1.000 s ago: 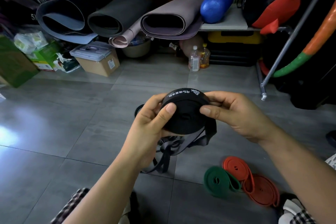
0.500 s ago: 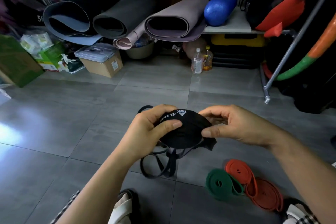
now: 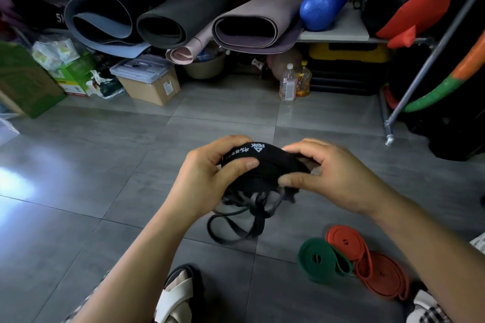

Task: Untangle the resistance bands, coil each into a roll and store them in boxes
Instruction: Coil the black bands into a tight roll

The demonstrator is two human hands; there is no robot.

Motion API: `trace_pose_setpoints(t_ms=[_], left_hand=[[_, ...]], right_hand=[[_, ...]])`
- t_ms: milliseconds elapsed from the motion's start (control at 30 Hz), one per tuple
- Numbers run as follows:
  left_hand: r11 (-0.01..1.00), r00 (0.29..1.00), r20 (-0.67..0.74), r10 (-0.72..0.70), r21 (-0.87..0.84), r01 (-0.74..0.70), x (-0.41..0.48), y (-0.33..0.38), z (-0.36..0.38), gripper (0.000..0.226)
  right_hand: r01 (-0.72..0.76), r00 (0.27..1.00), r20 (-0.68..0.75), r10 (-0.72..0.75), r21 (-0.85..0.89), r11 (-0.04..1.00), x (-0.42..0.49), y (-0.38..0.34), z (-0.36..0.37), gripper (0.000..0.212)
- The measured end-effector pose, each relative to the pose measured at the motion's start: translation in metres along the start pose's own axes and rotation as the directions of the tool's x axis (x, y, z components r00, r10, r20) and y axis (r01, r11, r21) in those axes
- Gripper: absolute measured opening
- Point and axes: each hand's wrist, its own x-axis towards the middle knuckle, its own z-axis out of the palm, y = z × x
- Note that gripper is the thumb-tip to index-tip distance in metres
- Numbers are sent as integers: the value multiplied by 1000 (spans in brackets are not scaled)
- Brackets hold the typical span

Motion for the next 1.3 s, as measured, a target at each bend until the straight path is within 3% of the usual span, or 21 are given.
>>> trace_pose_setpoints(t_ms=[33,100,200,333,400,500,567,600,667,733,767,800,833,900,967,1000,1067,1167,1233,1300], left_hand=[[998,1000,1,8,-69,-8,0,3,0,15],[972,1000,-24,-3,-234,-3,-1,7,-1,18],[930,997,-72,-38,-366,9,-1,9,-6,17],[878,966,-211,-150,-478,32,-4,4,-24,18],[850,950,-258,-175,-527,13,-4,3,-38,21],[836,936,-280,-214,-548,27,-8,1,-48,17],[812,924,-280,-260,-581,52,-12,0,-49,23],[796,923,-275,-270,-603,53,-13,-1,-51,26],[777,929,-268,-255,-628,32,-18,0,-57,25],[776,941,-259,-218,-631,6,-24,1,-65,25],[783,946,-256,-202,-622,-1,-28,0,-69,29],[793,949,-251,-188,-609,-4,-33,-3,-72,34],[801,952,-244,-183,-599,0,-38,-6,-74,41],[803,953,-231,-199,-595,23,-46,-14,-79,52],[799,948,-236,-213,-600,31,-54,-22,-87,58],[801,946,-243,-214,-598,28,-57,-25,-91,58],[802,938,-269,-219,-597,16,-61,-30,-101,55],[772,910,-338,-242,-635,-31,-64,-33,-117,42],[756,894,-371,-252,-653,-58,-64,-32,-125,32],[759,893,-377,-245,-647,-65,-65,-28,-128,31]], right_hand=[[-82,991,120,62,163,983,0,4,3,40],[-167,950,300,87,252,953,2,19,17,40],[-198,940,323,114,242,950,6,43,42,30],[-244,873,466,147,156,957,7,52,58,41],[-250,872,456,175,108,962,5,54,67,47],[-152,880,449,155,-44,987,6,48,81,44],[-136,837,534,120,-10,991,6,41,88,34],[-210,810,571,131,73,975,5,38,92,35],[-388,814,554,175,294,873,5,39,100,38],[-525,833,483,268,539,658,8,47,110,35],[-574,818,463,340,621,534,14,53,116,32],[-589,807,426,409,624,513,21,63,124,31],[-591,806,377,455,547,593,30,72,134,30],[-537,825,346,447,231,811,49,87,153,29],[-409,841,402,361,37,912,62,99,179,35],[-407,824,443,353,29,913,65,105,193,44],[-534,747,526,406,112,838,65,112,219,57],[-740,668,512,540,384,552,54,122,252,45],[-746,654,439,616,511,427,40,123,274,38],[-714,672,404,620,574,401,30,111,295,42]])
